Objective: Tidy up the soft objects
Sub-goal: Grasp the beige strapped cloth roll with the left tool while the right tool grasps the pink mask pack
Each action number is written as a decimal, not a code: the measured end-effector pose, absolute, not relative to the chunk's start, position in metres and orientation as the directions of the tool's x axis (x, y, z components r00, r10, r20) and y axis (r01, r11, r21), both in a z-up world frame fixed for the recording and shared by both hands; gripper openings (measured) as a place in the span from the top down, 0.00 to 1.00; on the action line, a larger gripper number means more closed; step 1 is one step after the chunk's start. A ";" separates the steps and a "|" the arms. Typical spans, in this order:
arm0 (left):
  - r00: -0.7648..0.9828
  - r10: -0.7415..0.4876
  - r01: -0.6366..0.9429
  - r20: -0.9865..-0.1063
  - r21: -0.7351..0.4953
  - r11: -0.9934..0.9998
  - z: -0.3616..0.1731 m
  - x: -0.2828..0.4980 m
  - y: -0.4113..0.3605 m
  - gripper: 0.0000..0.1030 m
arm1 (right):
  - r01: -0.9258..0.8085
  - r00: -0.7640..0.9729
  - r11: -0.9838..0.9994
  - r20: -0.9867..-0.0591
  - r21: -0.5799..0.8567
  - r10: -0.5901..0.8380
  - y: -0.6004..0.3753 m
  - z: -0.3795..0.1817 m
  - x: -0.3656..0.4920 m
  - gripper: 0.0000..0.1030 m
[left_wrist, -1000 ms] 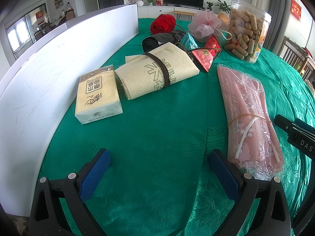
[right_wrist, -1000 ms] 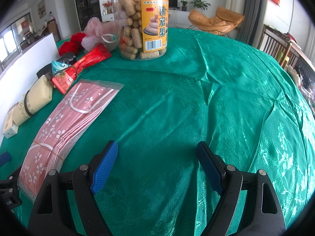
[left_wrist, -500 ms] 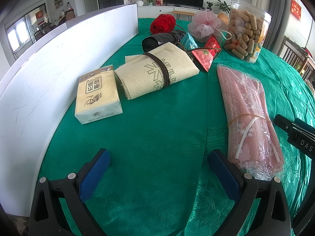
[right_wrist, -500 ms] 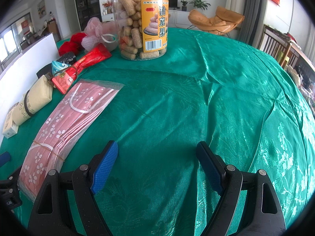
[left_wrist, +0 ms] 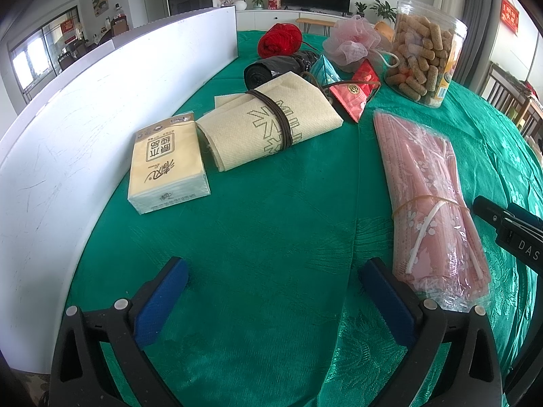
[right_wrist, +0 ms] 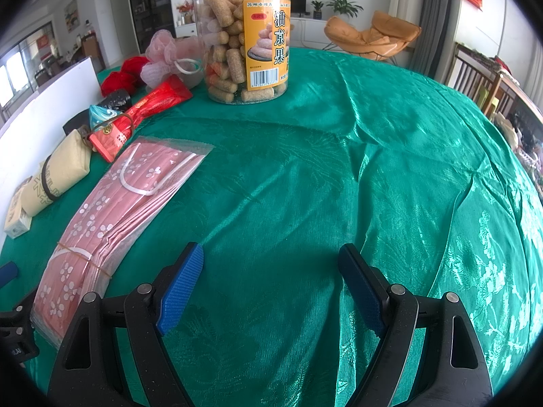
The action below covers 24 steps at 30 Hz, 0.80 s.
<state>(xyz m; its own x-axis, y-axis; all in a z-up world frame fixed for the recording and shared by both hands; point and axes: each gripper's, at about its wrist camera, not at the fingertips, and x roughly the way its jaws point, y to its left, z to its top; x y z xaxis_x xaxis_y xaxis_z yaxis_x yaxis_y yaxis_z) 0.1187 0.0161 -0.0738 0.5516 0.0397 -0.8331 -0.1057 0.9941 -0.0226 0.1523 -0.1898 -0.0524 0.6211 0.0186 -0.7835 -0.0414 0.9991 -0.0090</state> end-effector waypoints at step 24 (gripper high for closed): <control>0.541 -0.041 -0.108 -0.840 -0.118 0.987 -0.071 0.113 0.029 0.00 | -0.041 0.621 0.999 -0.784 -0.009 0.018 -0.190 -0.053 0.152 0.18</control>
